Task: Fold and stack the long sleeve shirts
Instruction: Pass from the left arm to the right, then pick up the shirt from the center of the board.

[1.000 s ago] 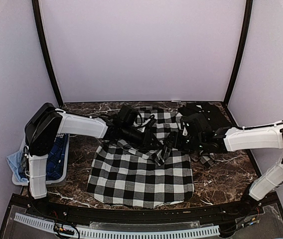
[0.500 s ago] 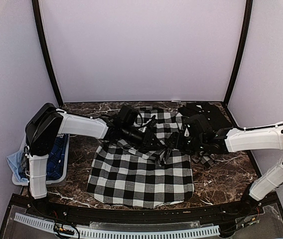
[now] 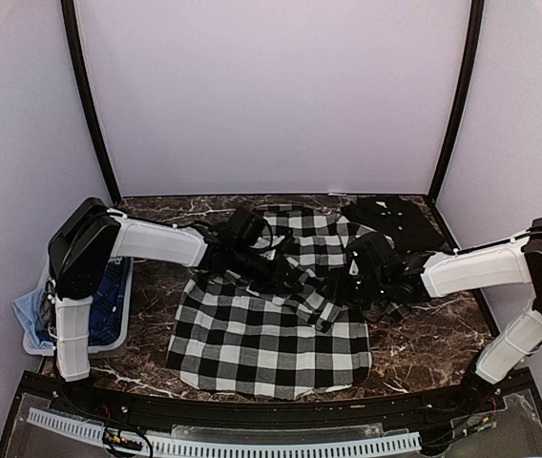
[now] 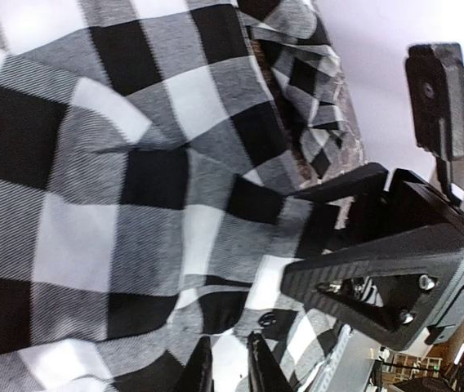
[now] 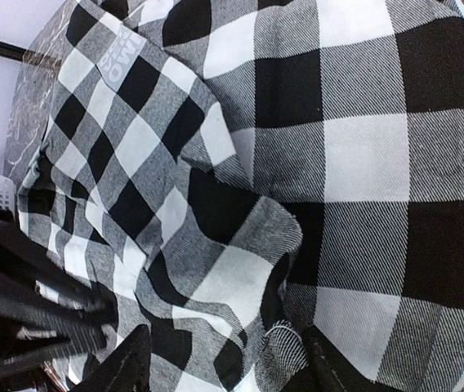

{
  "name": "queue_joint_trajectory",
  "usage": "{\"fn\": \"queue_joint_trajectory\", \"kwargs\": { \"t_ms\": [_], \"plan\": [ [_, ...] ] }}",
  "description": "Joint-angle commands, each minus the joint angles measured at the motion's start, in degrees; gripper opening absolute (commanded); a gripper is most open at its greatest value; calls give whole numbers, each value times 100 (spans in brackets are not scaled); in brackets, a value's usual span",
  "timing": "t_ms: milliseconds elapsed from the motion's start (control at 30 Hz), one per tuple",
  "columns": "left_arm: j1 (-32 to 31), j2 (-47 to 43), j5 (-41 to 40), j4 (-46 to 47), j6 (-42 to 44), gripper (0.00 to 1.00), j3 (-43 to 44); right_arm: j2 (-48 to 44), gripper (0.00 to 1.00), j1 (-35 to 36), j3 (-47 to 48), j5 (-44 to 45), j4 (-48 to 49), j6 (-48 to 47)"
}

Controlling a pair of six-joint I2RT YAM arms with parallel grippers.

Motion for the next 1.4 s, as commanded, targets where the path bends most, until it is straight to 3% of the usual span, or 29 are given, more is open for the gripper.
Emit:
{"fn": "queue_joint_trajectory", "kwargs": {
  "t_ms": [0,100,233,333,433,600,900,1367],
  "plan": [
    [204,-739,-1132,-1012,189,14,-144,-335,55,76,-312,-84,67,109],
    [410,-1171,-1687,-1301,144,18,-582,-297,47,92,-346,-235,63,56],
    [537,-1794,-2424,-1883,151,21,-1080,-197,27,129,-182,-244,-23,-89],
    [554,-2291,-2891,-2277,87,22,-1428,-207,10,129,150,17,-396,-298],
    [557,-2729,-3371,-2779,-24,23,-1874,-210,0,121,679,392,-789,-653],
    [557,-3632,-3819,-3439,-292,26,-2574,7,0,86,1839,951,-1411,-1427],
    [538,-4738,-3927,-4168,-856,28,-3689,646,0,-109,3265,859,-1694,-2290],
    [-113,-4766,-3756,-3828,-1667,30,-4496,1294,0,-485,5122,395,-1833,-3119]
  ]
}}
